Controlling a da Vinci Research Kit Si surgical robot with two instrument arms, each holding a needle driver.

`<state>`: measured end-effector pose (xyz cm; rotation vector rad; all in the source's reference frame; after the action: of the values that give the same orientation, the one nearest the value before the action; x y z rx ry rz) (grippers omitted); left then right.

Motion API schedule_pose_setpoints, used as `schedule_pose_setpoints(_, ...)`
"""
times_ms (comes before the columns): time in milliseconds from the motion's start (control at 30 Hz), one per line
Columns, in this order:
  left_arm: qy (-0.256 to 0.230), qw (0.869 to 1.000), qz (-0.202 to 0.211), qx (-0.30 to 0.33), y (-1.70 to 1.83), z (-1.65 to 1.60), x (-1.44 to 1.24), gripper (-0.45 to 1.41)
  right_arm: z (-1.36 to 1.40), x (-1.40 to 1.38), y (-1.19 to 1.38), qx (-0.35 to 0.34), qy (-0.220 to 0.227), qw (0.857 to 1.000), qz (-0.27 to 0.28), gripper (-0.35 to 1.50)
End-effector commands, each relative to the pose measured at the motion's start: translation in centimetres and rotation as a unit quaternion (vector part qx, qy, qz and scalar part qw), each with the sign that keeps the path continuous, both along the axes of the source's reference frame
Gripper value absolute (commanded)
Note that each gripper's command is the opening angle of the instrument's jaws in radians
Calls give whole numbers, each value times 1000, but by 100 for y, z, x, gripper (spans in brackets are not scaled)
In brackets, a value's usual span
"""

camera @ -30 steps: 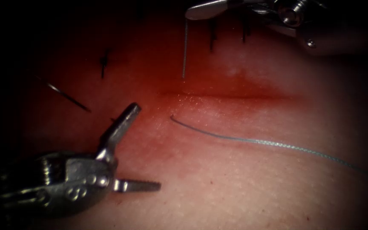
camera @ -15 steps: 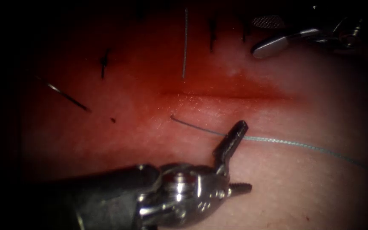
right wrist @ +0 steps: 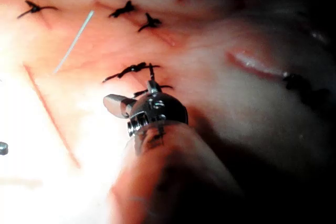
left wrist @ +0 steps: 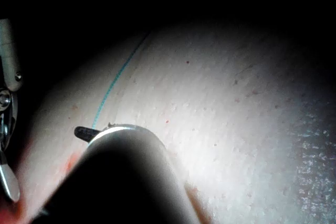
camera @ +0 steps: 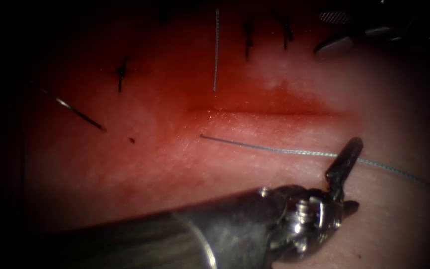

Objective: Wound Closure

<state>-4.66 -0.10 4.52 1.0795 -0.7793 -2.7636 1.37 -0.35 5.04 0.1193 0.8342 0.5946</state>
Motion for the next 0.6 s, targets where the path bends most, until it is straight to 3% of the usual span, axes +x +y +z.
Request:
schedule_pose_setpoints(33, -3, 1000, 2, -4, 6, 4, -14, 83, 10, 15, 0, -2, 5, 1000, -4, 121)
schedule_pose_setpoints(400, -1, 1000, 9, -18, 24, 24, -36, 71, 21, 26, -10, 2, 12, 1000, -20, 113)
schedule_pose_setpoints(467, -5, 1000, 12, -19, 26, 30, -34, 16, 20, 23, -9, 2, 13, 1000, -21, 99)
schedule_pose_setpoints(500, -5, 1000, 12, -19, 26, 30, -34, 16, 20, 23, -9, 2, 13, 1000, -21, 99)
schedule_pose_setpoints(567, -8, 1000, 23, -15, 23, 30, -29, -45, 19, 21, -9, 1, 7, 1000, -19, 94)
schedule_pose_setpoints(600, -12, 1000, 27, -7, 21, 29, -26, -45, 19, 20, -10, -5, 9, 1000, -17, 94)
